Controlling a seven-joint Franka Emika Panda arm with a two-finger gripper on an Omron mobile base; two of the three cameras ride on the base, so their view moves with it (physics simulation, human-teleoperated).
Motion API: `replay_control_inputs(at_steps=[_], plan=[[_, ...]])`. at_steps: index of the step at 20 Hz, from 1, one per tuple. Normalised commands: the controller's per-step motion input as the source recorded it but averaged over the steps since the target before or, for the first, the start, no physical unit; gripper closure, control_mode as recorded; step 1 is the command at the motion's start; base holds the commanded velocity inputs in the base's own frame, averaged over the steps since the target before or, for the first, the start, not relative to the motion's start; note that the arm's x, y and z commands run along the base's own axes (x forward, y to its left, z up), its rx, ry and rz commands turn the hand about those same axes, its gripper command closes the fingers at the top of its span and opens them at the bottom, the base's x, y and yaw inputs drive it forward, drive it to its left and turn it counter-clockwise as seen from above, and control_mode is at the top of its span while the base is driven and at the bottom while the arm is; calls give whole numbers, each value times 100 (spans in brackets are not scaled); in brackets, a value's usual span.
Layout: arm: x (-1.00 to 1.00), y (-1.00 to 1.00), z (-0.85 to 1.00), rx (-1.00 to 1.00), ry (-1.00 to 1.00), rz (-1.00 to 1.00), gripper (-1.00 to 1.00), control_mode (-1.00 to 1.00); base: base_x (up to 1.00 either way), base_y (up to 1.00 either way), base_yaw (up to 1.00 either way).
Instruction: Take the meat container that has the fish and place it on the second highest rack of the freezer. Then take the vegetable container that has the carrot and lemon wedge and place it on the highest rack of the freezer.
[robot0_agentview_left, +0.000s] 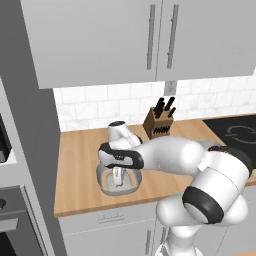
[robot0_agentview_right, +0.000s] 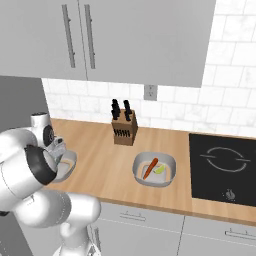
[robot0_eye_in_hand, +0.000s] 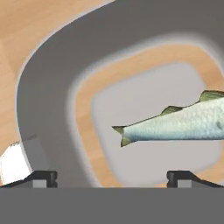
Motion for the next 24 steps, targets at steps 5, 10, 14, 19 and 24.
replay_control_inputs(at_steps=[5, 10, 14, 19, 24], plan=[[0, 0, -38, 1, 0, 7, -100, -100, 0, 0, 0], [-2, 2, -24, 0, -1, 0, -100, -100, 0, 0, 0], [-5, 0, -30, 0, -7, 0, -100, -100, 0, 0, 0], [-7, 0, 0, 0, -3, 0, -100, -100, 0, 0, 0], [-3, 0, 19, 0, 0, 0, -100, -100, 0, 0, 0]])
